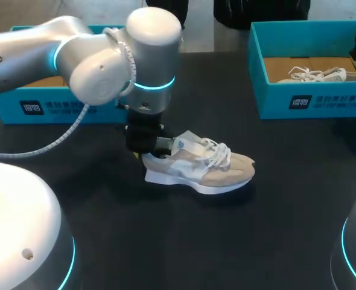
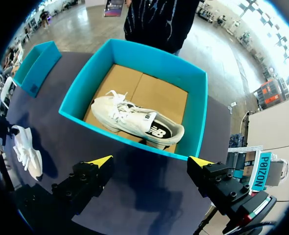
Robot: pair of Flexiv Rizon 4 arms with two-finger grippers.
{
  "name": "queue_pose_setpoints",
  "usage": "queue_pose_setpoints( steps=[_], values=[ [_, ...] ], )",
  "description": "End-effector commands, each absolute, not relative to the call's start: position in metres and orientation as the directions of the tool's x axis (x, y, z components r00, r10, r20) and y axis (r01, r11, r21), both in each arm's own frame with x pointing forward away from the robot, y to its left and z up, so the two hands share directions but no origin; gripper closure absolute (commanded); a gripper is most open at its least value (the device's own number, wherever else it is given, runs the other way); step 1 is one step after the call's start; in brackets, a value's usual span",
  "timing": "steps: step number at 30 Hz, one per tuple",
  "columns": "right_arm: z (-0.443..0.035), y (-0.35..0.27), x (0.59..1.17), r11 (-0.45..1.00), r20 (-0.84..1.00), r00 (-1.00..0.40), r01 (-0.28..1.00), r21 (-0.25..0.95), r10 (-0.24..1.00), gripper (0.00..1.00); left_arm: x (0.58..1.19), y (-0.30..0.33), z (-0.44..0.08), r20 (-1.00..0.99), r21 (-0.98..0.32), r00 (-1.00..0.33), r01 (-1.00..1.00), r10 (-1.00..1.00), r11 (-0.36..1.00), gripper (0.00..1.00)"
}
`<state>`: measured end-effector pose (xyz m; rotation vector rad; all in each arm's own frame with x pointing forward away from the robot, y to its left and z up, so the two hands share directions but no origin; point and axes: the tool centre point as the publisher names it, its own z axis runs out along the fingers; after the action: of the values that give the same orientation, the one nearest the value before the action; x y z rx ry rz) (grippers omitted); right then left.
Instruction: Take the shoe out of the shoebox, open the shoe tongue, remove and reinsert the insole, then place the shoe into the shoebox
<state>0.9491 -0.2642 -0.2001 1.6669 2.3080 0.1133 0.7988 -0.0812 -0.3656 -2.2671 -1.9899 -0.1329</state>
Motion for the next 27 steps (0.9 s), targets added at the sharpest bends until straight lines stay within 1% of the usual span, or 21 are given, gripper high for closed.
queue_pose_setpoints(
  steps=[1, 9, 17, 18, 20, 27],
  values=[
    [-0.2, -0.264, 0.949, 0.328, -0.187, -0.288, 0.916, 0.232, 0.939, 0.0, 0.804, -0.089, -0.377, 0.161, -0.046, 0.133, 0.991, 0.978, -0.127, 1.0],
    [-0.2, -0.264, 0.949, 0.328, -0.187, -0.288, 0.916, 0.232, 0.939, 0.0, 0.804, -0.088, -0.39, 0.198, -0.055, 0.17, 0.985, 0.965, -0.162, 1.0],
    [-0.2, -0.264, 0.949, 0.328, -0.187, -0.288, 0.916, 0.232, 0.939, 0.0, 0.804, -0.087, -0.394, 0.204, -0.069, 0.178, 0.983, 0.963, -0.168, 1.0],
    [-0.2, -0.264, 0.949, 0.328, -0.187, -0.288, 0.916, 0.232, 0.939, 0.0, 0.804, -0.087, -0.394, 0.205, -0.074, 0.18, 0.983, 0.962, -0.168, 0.56],
    [-0.2, -0.264, 0.949, 0.328, -0.187, -0.288, 0.916, 0.232, 0.939, 0.0, 0.803, -0.086, -0.393, 0.201, -0.078, 0.182, 0.982, 0.963, -0.169, 0.0],
    [-0.2, -0.264, 0.949, 0.328, -0.187, -0.288, 0.916, 0.232, 0.939, 0.0, 0.802, -0.084, -0.372, 0.126, -0.1, 0.166, 0.983, 0.978, -0.154, 0.0]
  ],
)
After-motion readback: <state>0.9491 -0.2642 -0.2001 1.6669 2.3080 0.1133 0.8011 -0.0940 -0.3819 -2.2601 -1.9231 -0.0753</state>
